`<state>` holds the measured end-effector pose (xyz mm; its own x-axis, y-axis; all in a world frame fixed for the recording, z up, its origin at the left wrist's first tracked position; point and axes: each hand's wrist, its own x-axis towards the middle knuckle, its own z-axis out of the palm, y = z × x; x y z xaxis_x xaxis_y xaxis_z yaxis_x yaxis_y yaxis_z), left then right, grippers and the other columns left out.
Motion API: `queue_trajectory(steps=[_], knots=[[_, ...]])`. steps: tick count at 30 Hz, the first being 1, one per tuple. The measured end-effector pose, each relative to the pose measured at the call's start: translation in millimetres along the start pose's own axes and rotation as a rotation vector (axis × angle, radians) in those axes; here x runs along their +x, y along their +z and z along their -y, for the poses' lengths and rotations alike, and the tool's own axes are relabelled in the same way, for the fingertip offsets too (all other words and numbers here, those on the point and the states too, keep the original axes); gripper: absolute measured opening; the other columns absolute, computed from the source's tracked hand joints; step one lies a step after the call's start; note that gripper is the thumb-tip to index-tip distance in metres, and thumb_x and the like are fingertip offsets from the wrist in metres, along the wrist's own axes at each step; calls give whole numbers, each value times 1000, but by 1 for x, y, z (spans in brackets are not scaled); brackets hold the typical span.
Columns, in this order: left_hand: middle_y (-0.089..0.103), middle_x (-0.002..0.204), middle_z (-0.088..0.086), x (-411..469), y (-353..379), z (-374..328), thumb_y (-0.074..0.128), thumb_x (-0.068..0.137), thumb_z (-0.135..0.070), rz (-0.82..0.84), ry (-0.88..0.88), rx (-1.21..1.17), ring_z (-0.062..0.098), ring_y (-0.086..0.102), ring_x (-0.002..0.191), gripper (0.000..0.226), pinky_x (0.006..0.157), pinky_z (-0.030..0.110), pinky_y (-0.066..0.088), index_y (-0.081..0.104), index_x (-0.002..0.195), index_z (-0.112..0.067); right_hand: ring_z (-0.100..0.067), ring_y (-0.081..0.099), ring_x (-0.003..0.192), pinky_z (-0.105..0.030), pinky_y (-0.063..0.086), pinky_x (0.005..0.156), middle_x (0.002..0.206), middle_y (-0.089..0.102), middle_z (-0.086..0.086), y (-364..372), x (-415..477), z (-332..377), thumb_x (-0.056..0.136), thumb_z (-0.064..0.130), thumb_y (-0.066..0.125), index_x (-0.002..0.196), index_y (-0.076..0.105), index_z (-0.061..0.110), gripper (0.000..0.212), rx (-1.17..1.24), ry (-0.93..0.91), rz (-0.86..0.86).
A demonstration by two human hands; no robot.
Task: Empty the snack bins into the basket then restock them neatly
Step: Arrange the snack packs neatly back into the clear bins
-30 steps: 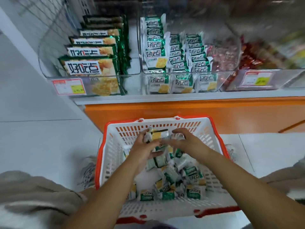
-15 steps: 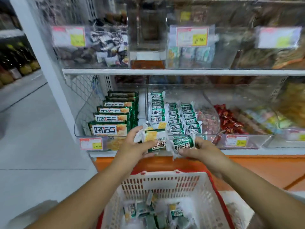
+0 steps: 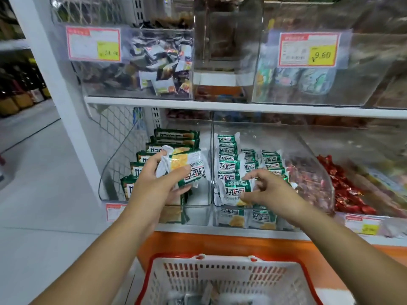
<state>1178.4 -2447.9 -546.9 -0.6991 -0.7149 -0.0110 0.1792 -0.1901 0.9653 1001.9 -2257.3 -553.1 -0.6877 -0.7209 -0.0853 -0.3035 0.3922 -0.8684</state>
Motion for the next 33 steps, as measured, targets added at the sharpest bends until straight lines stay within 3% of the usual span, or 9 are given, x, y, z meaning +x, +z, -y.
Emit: queue_trajectory(steps=[4,7,12,15,19,23,26,28,33], knots=[[52,142,5,9,-6,6,90,47,-38,2,-37,0,29,63,114,76,79,39,60,58,116,-45,-9,45,50,-16,35,43,70,53,0,7,13,1,78,22,79,99,57,23,31,-178,-52,-77],[47,146,6,12,-1,5,92,53,-26,-1,-60,-33,34,61,116,69,78,39,60,60,112,-43,-10,49,52,-21,39,46,70,57,-2,13,24,-1,78,28,79,98,52,25,33,-311,-67,-68],[30,156,17,10,12,0,84,67,-20,-18,-76,-26,45,32,136,56,81,42,60,58,113,-39,-10,45,53,-18,34,43,69,54,3,8,31,-2,78,34,78,97,57,26,29,-378,-70,-36],[18,158,23,6,21,-3,80,75,-15,-21,-99,-38,44,33,135,57,81,41,60,56,122,-36,-9,49,61,-18,36,48,77,54,4,9,30,-4,78,37,77,103,61,28,32,-418,-75,-59],[13,157,26,-3,34,-5,81,74,-16,-4,-102,-51,40,37,129,51,83,41,60,56,111,-41,-11,52,87,-21,39,76,108,46,3,13,21,0,80,46,72,116,61,35,39,-541,-68,-67],[36,153,5,-6,36,-1,81,74,-16,-11,-66,-88,35,52,127,62,84,41,59,53,127,-33,-10,59,87,-23,48,82,107,59,0,7,2,32,90,47,57,105,65,33,21,-167,-138,-236],[56,134,-4,-8,38,-3,79,77,-13,11,-18,-84,14,69,98,57,87,40,59,55,123,-35,-7,65,85,-24,53,74,97,69,1,17,-17,53,89,47,58,107,66,32,25,132,-78,-29],[69,116,-6,-11,41,-2,79,78,-14,34,-2,-29,11,72,95,51,87,36,58,57,114,-42,-4,66,83,-23,53,73,96,71,1,28,-23,57,85,42,65,112,65,28,30,246,-46,34],[67,120,-9,-19,50,-2,91,60,-37,47,12,46,16,69,105,58,92,39,54,60,106,-49,-17,69,92,-34,56,82,100,73,-5,26,-17,54,84,24,70,109,61,9,30,586,13,10]])
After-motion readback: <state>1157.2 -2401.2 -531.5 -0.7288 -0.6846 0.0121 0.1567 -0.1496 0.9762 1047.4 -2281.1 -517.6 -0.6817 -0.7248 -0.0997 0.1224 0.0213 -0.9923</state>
